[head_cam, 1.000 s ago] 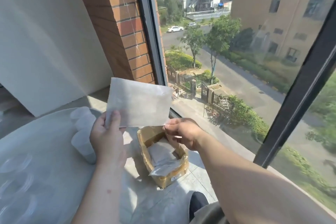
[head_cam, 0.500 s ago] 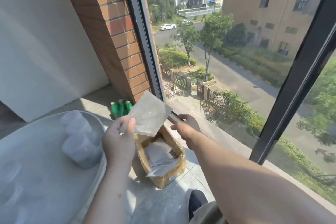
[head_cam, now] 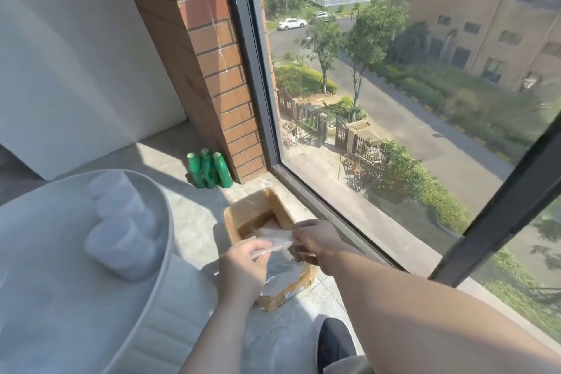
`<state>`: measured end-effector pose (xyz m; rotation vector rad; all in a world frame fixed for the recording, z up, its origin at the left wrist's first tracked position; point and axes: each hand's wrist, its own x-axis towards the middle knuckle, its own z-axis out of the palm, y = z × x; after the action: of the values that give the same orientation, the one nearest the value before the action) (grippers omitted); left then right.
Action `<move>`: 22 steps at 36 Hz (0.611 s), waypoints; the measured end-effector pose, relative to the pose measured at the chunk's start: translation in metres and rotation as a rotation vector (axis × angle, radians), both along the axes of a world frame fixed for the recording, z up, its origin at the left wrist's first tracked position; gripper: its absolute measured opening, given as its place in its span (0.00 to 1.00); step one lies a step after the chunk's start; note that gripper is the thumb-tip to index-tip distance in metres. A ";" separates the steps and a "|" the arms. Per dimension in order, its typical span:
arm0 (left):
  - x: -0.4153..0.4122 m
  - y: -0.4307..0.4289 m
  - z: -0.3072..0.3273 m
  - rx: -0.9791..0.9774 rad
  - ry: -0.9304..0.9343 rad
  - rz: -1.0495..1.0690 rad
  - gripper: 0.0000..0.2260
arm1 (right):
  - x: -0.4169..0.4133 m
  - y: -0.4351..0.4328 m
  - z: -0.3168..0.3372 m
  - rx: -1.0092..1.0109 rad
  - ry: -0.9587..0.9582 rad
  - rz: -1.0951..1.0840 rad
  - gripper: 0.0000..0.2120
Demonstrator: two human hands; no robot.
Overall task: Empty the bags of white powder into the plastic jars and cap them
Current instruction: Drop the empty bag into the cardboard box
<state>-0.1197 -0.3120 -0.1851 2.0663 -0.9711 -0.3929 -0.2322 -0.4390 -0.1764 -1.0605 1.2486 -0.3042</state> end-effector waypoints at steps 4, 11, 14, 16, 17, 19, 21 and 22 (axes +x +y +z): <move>0.002 0.002 -0.016 0.312 0.046 -0.118 0.17 | 0.004 0.001 -0.022 -0.141 0.292 0.224 0.10; 0.000 0.000 0.001 0.366 0.013 -0.056 0.21 | 0.013 -0.004 -0.008 -0.364 0.492 0.423 0.11; -0.002 0.003 0.026 0.233 -0.003 0.002 0.17 | 0.022 -0.002 0.019 -0.439 0.414 0.473 0.13; -0.006 0.005 0.046 0.145 0.011 0.023 0.16 | 0.027 0.000 0.041 -0.522 0.360 0.401 0.11; -0.008 0.010 0.058 0.118 0.005 0.036 0.15 | 0.030 0.005 0.054 -0.567 0.322 0.349 0.08; -0.012 0.015 0.080 0.086 -0.035 0.071 0.14 | 0.033 0.012 0.076 -0.670 0.233 0.300 0.07; -0.011 0.031 0.105 0.025 -0.088 0.127 0.14 | 0.038 0.025 0.099 -0.774 0.135 0.274 0.07; -0.009 0.039 0.116 -0.019 -0.106 0.149 0.13 | 0.042 0.033 0.110 -0.811 0.079 0.258 0.06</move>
<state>-0.1283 -0.2726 -0.0696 2.1435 -0.8719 -0.1976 -0.1900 -0.4065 -0.0667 -1.9222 1.0475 -0.5975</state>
